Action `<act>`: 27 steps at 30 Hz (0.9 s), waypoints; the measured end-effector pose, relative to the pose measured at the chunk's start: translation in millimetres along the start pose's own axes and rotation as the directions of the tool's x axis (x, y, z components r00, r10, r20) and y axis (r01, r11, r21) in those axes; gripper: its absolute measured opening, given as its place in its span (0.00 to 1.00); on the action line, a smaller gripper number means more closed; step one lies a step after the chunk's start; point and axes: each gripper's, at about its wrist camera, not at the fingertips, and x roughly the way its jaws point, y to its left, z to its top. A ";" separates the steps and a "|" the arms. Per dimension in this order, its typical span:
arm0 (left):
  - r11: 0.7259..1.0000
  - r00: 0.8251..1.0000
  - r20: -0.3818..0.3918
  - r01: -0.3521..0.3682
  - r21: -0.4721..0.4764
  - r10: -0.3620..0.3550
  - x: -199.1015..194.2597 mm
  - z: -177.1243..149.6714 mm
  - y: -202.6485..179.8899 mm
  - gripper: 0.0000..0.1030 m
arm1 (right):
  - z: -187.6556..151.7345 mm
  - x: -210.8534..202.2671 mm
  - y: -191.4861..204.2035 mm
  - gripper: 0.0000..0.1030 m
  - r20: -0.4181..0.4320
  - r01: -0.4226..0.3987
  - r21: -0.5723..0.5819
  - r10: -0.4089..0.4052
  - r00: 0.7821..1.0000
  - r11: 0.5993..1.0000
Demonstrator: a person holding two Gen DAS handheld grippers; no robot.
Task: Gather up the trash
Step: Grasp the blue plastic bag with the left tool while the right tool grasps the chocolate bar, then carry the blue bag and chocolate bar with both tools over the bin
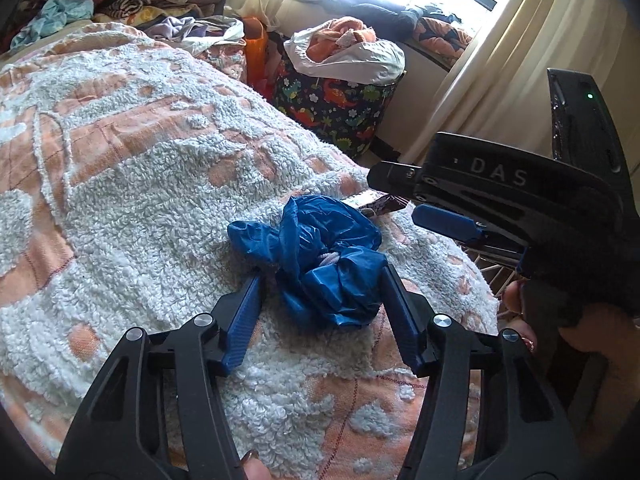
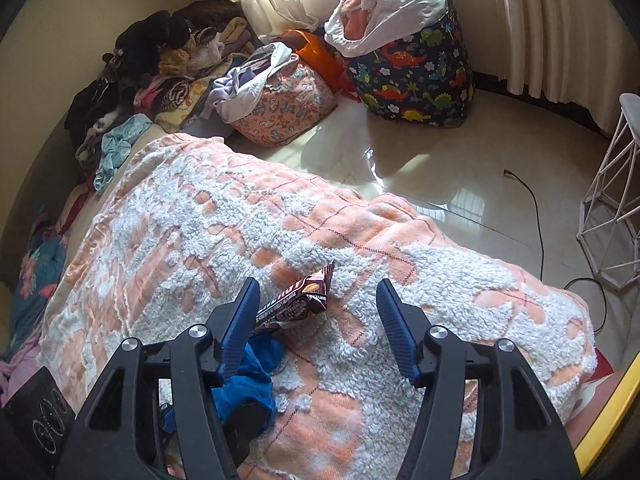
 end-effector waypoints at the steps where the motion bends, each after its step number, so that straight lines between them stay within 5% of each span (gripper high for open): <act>1: 1.000 1.000 -0.001 0.001 0.001 -0.001 0.4 -0.3 0.2 0.49 | 0.0 3.0 -0.4 0.54 -0.005 -0.001 0.007 0.001 1.000 1.000; 5: 1.000 1.000 -0.004 0.001 0.001 -0.001 2.7 -0.2 0.5 0.46 | -1.4 10.1 -0.3 0.39 -0.013 0.003 0.006 -0.003 1.000 1.000; 7: 1.000 1.000 -0.006 -0.002 0.001 0.002 3.7 -0.8 1.2 0.43 | -3.1 8.3 0.4 0.19 -0.005 -0.012 -0.006 0.012 1.000 1.000; 14: 1.000 1.000 -0.007 0.026 -0.013 -0.026 -1.6 -0.9 4.0 0.20 | -10.7 -18.1 -0.2 0.02 0.066 -0.015 -0.039 0.018 0.998 0.999; 27: 0.999 0.998 0.038 0.047 0.000 -0.047 -36.5 -2.2 0.7 0.12 | -28.9 -59.1 -11.5 0.01 0.105 -0.022 -0.043 0.026 0.994 0.999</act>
